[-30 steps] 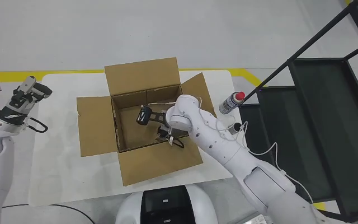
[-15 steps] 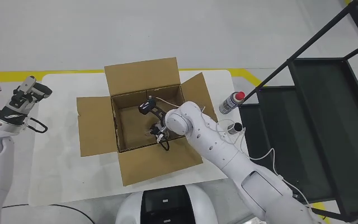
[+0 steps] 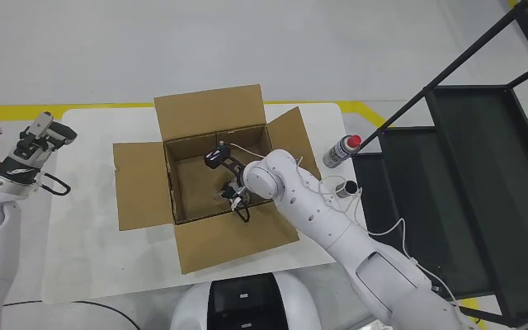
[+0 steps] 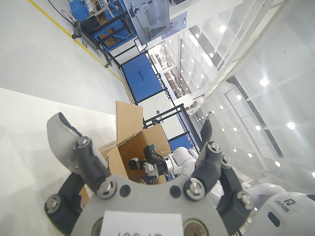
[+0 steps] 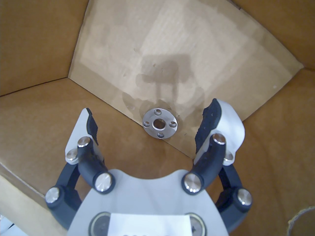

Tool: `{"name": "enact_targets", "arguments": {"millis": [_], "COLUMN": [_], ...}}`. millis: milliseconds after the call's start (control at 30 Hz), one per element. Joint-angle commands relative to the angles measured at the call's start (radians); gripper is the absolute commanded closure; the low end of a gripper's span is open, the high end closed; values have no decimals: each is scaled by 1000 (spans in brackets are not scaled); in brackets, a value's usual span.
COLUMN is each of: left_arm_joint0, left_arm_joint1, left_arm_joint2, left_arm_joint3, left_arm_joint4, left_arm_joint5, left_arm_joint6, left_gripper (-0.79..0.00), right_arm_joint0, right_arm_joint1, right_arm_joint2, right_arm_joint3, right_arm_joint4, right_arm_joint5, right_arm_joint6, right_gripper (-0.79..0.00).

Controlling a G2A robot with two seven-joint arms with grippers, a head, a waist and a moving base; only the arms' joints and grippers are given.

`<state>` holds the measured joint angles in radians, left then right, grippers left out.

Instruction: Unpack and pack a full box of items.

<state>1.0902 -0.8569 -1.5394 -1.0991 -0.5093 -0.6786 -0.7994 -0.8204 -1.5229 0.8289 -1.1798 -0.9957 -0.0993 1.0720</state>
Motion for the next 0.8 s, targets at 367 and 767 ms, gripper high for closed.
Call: {"name": "enact_targets", "arguments": {"millis": [367,767], "left_arm_joint0": [0,0], "left_arm_joint1": [0,0], "left_arm_joint2": [0,0], "left_arm_joint3": [0,0], "left_arm_joint4": [0,0], "left_arm_joint5": [0,0], "left_arm_joint6": [0,0], "left_gripper": [-785,-785], "right_arm_joint0": [-50,12], "right_arm_joint1": [-17,-42], "right_arm_joint2": [8,-24], "right_arm_joint3": [-27,85], "right_arm_joint4": [52,76], "right_arm_joint5": [255,321], "right_arm_joint6": [-47,55], "right_gripper": [-785,-785]}}
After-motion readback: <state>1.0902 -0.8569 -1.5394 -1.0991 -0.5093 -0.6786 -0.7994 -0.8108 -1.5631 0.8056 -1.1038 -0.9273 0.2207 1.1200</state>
